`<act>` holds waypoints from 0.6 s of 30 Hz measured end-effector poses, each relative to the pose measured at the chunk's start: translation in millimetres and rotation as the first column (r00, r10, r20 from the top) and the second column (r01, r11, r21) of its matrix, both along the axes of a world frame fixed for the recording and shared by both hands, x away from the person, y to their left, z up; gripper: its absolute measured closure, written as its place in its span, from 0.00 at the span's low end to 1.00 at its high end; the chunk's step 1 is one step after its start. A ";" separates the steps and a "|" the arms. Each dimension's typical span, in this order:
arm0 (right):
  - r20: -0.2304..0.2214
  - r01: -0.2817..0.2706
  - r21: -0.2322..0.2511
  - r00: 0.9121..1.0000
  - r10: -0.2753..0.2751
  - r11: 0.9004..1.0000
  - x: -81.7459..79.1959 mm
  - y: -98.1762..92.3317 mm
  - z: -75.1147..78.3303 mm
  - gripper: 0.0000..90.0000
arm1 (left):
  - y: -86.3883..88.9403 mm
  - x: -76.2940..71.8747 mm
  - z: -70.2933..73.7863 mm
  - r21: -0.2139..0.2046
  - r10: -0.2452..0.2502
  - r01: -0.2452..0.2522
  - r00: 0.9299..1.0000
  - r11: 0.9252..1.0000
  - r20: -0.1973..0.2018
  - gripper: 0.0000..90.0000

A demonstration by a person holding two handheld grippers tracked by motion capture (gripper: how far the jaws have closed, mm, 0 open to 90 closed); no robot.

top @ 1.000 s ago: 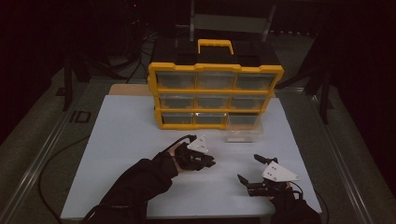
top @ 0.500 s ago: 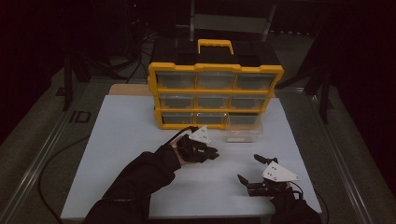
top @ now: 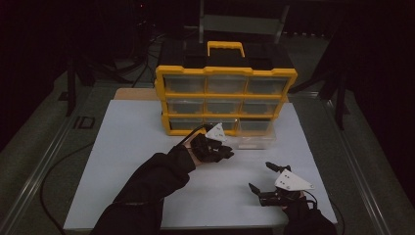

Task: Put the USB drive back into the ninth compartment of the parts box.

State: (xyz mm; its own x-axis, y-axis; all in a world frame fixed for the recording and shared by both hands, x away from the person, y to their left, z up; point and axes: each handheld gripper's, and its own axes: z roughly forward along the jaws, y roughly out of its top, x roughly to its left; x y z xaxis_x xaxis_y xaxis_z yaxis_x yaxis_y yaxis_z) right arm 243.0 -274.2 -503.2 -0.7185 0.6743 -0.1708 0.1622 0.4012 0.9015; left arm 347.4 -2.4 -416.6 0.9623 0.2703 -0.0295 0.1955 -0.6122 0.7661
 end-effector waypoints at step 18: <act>0.000 -0.001 0.003 1.000 0.001 1.000 -0.5 -0.8 0.7 0.09 | -24.1 18.5 23.2 -0.048 0.024 -0.023 1.000 0.999 0.010 0.88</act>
